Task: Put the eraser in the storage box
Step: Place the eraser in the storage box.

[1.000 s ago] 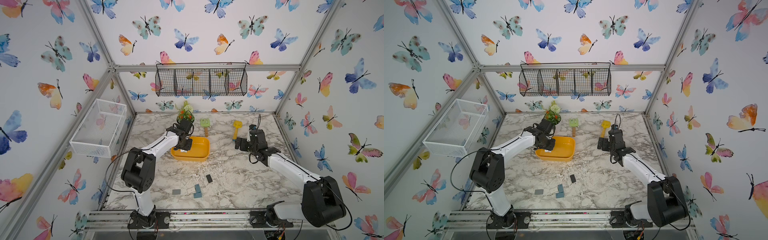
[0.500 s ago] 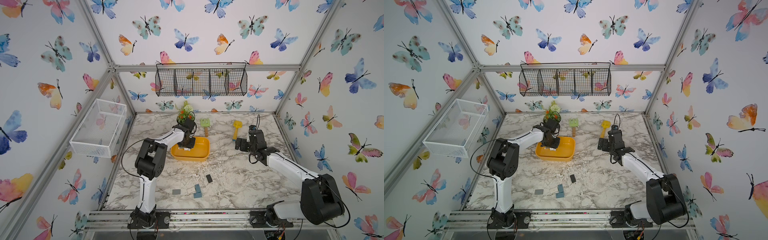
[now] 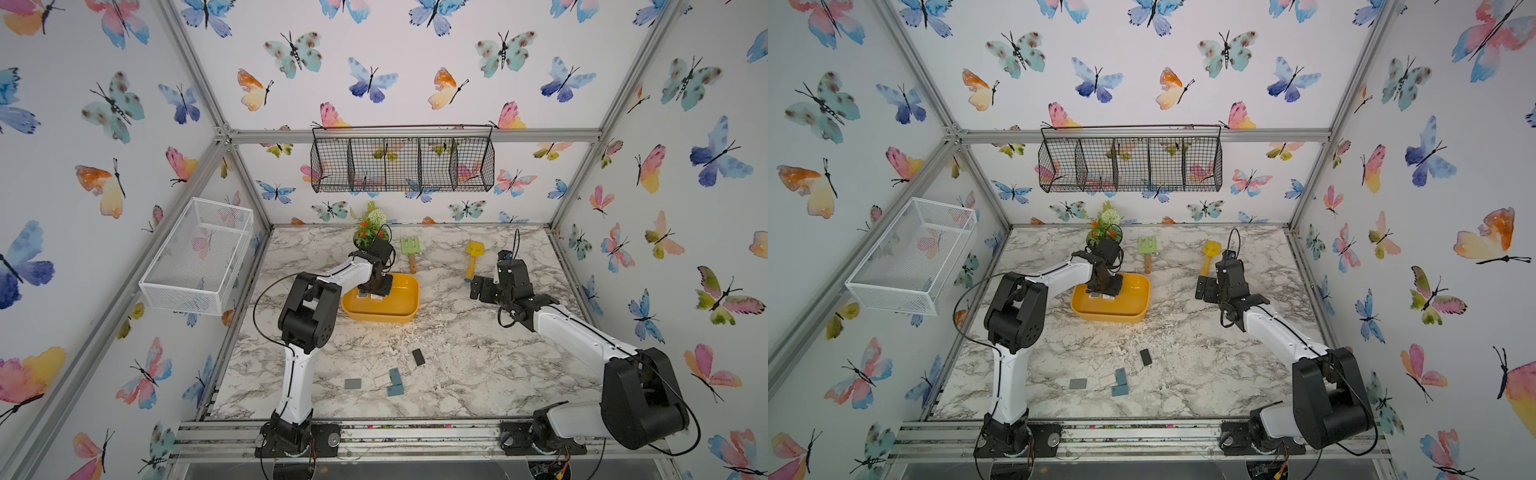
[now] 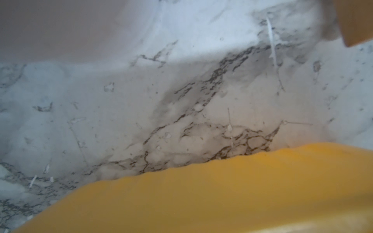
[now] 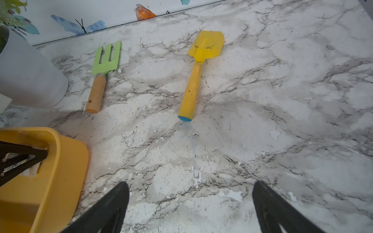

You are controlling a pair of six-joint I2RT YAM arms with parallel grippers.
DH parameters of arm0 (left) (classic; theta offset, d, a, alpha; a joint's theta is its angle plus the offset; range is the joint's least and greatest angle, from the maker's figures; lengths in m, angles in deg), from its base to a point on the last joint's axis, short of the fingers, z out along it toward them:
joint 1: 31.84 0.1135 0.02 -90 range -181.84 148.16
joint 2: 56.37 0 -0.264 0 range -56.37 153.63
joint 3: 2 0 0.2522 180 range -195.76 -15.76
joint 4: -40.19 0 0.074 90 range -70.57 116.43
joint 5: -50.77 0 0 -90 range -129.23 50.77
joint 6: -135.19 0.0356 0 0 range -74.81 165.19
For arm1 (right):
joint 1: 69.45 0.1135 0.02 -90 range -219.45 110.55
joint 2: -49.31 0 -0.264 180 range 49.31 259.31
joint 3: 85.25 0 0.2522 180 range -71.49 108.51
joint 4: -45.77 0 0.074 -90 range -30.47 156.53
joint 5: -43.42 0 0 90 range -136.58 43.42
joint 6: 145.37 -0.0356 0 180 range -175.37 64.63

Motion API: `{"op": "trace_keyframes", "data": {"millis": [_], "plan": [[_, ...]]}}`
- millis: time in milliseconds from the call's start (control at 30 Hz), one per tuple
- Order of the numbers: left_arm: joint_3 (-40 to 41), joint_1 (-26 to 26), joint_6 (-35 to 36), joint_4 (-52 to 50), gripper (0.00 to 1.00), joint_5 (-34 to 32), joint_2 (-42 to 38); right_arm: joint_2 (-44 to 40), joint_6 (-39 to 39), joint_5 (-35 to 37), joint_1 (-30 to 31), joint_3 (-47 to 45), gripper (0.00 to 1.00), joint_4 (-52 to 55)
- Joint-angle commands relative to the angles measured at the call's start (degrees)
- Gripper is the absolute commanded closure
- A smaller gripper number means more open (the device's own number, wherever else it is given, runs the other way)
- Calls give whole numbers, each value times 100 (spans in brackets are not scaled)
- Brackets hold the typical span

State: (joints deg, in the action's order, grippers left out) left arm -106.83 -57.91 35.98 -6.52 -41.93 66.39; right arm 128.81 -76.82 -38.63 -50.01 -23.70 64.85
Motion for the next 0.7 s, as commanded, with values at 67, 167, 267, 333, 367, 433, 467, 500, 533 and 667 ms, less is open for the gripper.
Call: {"op": "trace_keyframes", "data": {"millis": [67,167,267,333,367,433,467,500,533,667], "plan": [[35,57,-115,92,71,-226,143,-32,1,83,-2,-24,2,111],[28,66,-133,105,70,-180,211,-32,9,70,-2,-24,2,112],[62,65,-150,105,54,-197,268,-40,10,76,-2,-24,2,120],[98,64,-160,129,41,-185,266,-45,12,67,-2,-24,2,116],[106,66,-176,131,38,-210,251,-48,10,70,-2,-24,2,117],[107,62,-169,133,35,-244,210,-73,23,21,-2,-24,2,120],[100,65,-160,131,34,-242,177,-91,56,-29,-2,-32,2,91],[91,62,-143,133,33,-219,118,-109,114,-123,-2,-46,2,54],[69,66,-134,124,32,-179,58,-134,137,-179,-2,-42,2,51],[-11,53,-142,113,29,91,-384,-537,286,-394,75,-191,2,-149]]}}
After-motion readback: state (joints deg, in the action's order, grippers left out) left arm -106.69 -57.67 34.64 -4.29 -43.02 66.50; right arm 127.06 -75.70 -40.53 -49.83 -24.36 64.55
